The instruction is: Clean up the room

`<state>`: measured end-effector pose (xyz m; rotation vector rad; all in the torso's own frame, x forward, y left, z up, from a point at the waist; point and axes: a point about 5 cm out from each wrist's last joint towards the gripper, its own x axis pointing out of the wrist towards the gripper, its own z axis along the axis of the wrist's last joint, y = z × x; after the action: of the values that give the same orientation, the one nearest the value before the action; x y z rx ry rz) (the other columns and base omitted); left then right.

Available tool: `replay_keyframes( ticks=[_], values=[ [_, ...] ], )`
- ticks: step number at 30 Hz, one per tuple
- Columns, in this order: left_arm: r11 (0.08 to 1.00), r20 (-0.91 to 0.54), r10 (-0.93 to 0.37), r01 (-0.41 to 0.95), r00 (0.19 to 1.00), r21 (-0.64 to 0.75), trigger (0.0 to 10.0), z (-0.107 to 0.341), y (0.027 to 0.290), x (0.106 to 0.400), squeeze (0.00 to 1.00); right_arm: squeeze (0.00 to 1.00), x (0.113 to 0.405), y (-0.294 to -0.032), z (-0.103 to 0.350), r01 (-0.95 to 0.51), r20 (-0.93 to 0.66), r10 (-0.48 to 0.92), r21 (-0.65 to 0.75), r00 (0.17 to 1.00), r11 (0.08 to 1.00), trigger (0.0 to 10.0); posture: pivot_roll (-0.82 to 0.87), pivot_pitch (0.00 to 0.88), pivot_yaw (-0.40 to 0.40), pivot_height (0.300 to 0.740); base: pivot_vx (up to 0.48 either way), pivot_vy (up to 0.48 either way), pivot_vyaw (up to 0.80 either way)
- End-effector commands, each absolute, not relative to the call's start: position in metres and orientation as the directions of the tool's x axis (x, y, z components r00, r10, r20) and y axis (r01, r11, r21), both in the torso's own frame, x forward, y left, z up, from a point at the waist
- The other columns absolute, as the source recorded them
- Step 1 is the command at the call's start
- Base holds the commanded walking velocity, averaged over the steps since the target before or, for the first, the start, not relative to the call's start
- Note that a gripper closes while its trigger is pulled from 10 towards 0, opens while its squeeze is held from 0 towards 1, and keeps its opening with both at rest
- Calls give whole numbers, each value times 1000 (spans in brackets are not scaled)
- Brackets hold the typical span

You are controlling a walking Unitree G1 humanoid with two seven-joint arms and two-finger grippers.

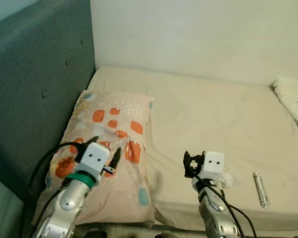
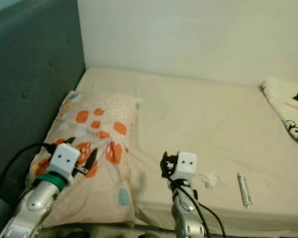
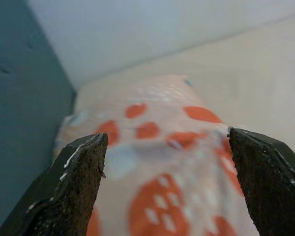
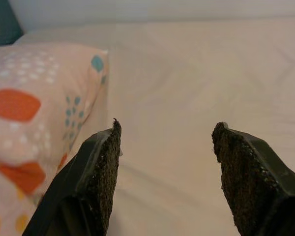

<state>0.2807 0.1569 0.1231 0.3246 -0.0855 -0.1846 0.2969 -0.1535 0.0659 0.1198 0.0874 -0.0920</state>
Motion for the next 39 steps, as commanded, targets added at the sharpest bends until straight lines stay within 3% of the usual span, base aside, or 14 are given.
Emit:
replay_keyframes(
  ticks=[1,2,3,6,12,15,19,23,32,39],
  values=[
    [955,23,-149,138,989,261,10000,116,160,284,0,0,292,-153,51,106,-143,-88,125,986,987,10000,60,0,-12,716,0,0,0],
    [955,23,-149,138,989,261,10000,116,160,284,0,0,292,-153,51,106,-143,-88,125,986,987,10000,60,0,-12,716,0,0,0],
    [984,-40,-42,49,998,174,10000,99,171,287,0,0,292,-145,31,104,-223,-66,160,973,982,10000,64,0,28,726,0,0,0],
    [985,-79,2,12,997,173,10000,90,178,285,0,0,294,-132,26,53,-250,-12,158,968,986,10000,62,0,39,740,0,0,0],
    [995,-125,4,9,992,103,10000,85,176,290,0,0,298,-118,32,-62,-250,91,122,964,991,10000,79,0,58,740,0,0,0],
    [987,-143,-12,35,990,157,10000,82,175,297,0,0,298,-116,35,-116,-243,127,60,962,991,10000,72,0,26,740,0,0,0],
    [985,-128,-24,45,992,164,10000,87,178,302,0,0,298,-123,35,-53,-245,68,67,967,996,10000,69,0,12,740,0,0,0],
    [989,-140,45,-24,989,147,10000,81,185,299,0,0,297,-125,30,-15,-248,35,81,968,997,10000,58,0,16,740,0,0,0],
    [986,-163,32,-5,986,168,10000,59,161,282,0,0,289,-124,16,-53,-329,60,28,942,998,10000,70,0,10,740,0,0,-444],
    [979,-126,93,-67,988,194,10000,68,187,285,0,0,291,-143,21,16,-294,-11,17,956,1000,10000,72,0,12,740,0,0,-800]
  ],
)
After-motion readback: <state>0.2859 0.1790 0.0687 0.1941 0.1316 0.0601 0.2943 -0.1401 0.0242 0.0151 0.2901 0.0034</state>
